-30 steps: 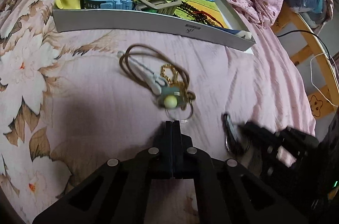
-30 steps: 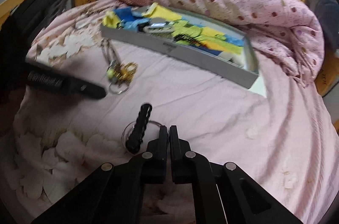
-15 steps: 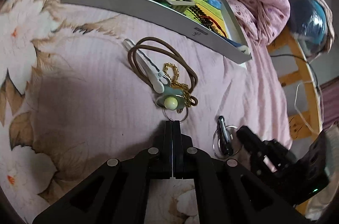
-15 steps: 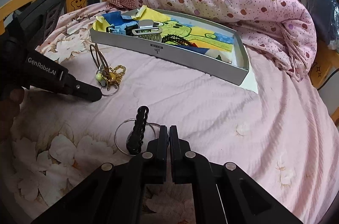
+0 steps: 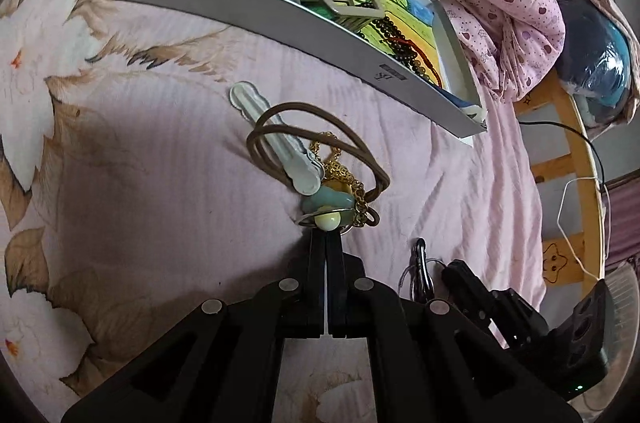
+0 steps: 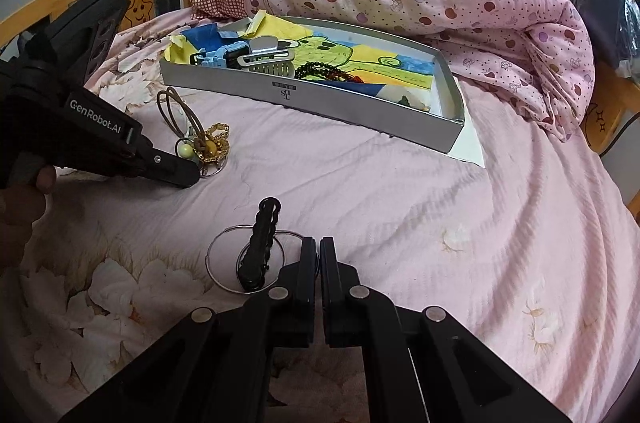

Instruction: Organize jewelry

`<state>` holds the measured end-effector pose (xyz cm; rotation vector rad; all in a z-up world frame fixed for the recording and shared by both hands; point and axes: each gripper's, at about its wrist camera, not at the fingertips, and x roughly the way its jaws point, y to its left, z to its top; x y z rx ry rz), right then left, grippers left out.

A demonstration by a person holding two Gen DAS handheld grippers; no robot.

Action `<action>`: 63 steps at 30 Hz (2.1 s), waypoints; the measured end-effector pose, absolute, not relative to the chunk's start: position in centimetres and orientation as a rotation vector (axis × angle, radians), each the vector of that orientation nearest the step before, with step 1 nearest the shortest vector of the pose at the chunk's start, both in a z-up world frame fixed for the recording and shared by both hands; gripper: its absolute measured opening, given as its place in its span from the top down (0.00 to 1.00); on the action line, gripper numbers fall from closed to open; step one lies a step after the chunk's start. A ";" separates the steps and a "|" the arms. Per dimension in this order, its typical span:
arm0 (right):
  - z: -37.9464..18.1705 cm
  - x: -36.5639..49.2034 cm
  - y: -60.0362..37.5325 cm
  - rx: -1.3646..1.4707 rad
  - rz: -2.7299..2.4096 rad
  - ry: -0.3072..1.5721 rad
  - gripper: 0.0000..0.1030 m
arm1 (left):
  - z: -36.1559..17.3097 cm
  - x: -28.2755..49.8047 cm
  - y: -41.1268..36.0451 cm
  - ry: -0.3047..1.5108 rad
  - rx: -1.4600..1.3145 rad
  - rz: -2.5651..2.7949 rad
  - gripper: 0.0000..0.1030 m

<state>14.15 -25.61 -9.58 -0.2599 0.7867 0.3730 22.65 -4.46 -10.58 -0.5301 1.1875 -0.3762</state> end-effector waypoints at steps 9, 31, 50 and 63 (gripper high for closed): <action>-9.7 14.2 -25.4 -0.260 0.380 0.795 0.97 | -9.8 21.8 -5.4 1.146 -0.433 -0.362 0.87; -10.1 15.3 -26.4 -0.161 0.373 0.829 0.97 | -9.7 21.1 -7.5 0.968 -0.095 -0.448 0.76; -8.3 14.4 -25.6 -0.221 0.375 0.753 0.97 | -8.7 18.5 -7.4 0.993 -0.084 -0.451 1.00; -4.2 12.3 -24.9 -0.281 0.360 0.607 0.98 | -5.0 14.1 -8.1 1.001 -0.133 -0.551 1.00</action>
